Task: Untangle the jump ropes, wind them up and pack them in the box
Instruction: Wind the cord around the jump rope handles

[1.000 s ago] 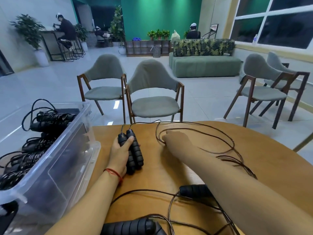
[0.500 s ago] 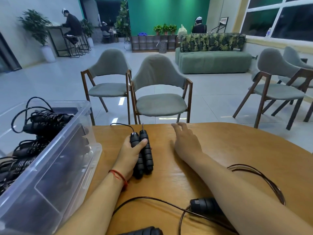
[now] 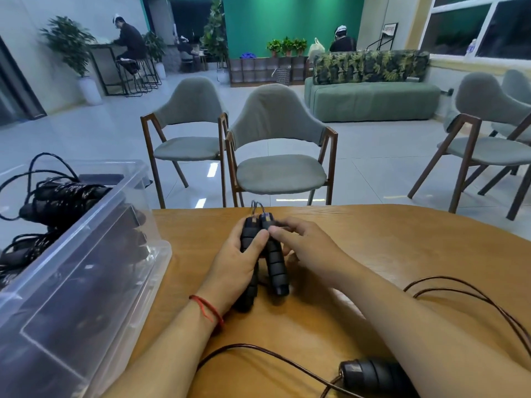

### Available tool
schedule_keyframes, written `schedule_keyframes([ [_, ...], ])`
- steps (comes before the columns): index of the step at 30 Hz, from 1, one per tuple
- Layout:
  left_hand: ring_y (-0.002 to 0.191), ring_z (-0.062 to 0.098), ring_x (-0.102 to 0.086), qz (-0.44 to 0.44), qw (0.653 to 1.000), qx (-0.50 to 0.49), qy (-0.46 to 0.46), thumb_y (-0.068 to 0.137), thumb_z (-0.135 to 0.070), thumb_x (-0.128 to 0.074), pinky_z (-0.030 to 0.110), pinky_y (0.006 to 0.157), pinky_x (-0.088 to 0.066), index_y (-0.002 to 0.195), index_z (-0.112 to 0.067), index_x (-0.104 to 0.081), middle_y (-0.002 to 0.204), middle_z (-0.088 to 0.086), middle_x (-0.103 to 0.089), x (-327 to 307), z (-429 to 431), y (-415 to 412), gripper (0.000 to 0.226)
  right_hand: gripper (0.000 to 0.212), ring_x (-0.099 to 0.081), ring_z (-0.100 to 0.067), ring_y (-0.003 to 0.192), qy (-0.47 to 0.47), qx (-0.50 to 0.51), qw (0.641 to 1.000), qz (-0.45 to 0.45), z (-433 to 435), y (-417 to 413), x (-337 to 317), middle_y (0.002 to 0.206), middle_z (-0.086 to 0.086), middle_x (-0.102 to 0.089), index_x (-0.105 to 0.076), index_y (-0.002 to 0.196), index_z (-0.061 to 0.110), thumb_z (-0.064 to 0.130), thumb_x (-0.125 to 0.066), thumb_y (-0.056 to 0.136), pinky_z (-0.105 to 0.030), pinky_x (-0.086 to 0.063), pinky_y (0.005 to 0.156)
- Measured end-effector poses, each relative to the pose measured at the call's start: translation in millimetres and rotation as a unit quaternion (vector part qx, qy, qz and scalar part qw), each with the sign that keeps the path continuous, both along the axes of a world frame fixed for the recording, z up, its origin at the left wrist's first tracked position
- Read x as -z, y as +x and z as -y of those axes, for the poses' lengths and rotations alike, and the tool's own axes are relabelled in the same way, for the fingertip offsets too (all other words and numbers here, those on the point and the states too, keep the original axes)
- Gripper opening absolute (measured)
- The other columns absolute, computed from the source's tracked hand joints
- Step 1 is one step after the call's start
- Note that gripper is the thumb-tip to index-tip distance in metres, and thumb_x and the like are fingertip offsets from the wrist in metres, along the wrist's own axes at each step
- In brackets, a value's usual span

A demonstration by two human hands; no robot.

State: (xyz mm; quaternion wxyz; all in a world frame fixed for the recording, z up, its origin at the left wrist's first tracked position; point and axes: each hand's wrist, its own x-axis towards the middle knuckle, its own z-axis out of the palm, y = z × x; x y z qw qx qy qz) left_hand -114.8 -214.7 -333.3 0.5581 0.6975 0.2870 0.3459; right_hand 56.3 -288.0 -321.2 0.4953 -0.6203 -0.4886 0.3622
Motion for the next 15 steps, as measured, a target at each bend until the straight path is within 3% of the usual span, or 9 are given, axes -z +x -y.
schedule_keyframes([
  [2, 0.107, 0.004, -0.07, 0.009, 1.0, 0.005, -0.005, 0.107, -0.045, -0.052, 0.021, 0.082, -0.057, 0.138, -0.044, -0.058, 0.116, -0.014, -0.073, -1, 2, 0, 0.032, 0.024, -0.071, -0.011, 0.086, 0.008, -0.032, 0.997, -0.074, 1, 2, -3, 0.111, 0.005, -0.074, -0.072, 0.127, 0.031, 0.035, -0.068, 0.104, -0.032, -0.06, 0.081],
  [4, 0.105, 0.006, -0.071, 0.015, 1.0, 0.001, -0.014, 0.107, -0.049, -0.047, 0.023, 0.079, -0.059, 0.136, -0.046, -0.058, 0.115, -0.012, -0.074, -2, 3, 0, 0.031, 0.029, -0.071, -0.018, 0.084, 0.001, -0.057, 0.991, -0.125, 3, 4, -7, 0.117, -0.005, -0.073, -0.072, 0.129, 0.022, 0.027, -0.073, 0.101, -0.039, -0.062, 0.083],
  [9, 0.109, 0.012, -0.072, 0.021, 1.0, 0.005, -0.021, 0.107, -0.049, -0.045, 0.034, 0.091, -0.057, 0.142, -0.038, -0.056, 0.119, -0.007, -0.074, -1, 3, 1, 0.038, 0.032, -0.069, -0.023, 0.084, -0.013, -0.066, 0.989, -0.135, 5, 5, -7, 0.112, -0.008, -0.073, -0.07, 0.126, 0.017, 0.024, -0.079, 0.097, -0.04, -0.062, 0.081],
  [12, 0.108, 0.014, -0.073, 0.008, 0.998, 0.051, -0.034, 0.11, -0.046, -0.039, 0.027, 0.085, -0.058, 0.148, -0.037, -0.052, 0.124, 0.0, -0.073, -4, 6, 0, 0.041, 0.028, -0.066, -0.022, 0.079, -0.039, -0.107, 0.982, -0.15, 10, 6, -12, 0.099, -0.006, -0.072, -0.07, 0.12, 0.014, 0.023, -0.08, 0.096, -0.038, -0.061, 0.073],
  [15, 0.094, 0.027, -0.076, 0.028, 0.989, 0.1, -0.108, 0.113, -0.044, -0.031, 0.033, 0.077, -0.063, 0.154, -0.036, -0.045, 0.116, 0.018, -0.075, -12, 12, -2, 0.044, 0.028, -0.062, -0.019, 0.07, -0.063, -0.116, 0.98, -0.149, 14, 2, -13, 0.088, -0.008, -0.067, -0.069, 0.113, 0.011, 0.029, -0.081, 0.095, -0.033, -0.057, 0.063],
])
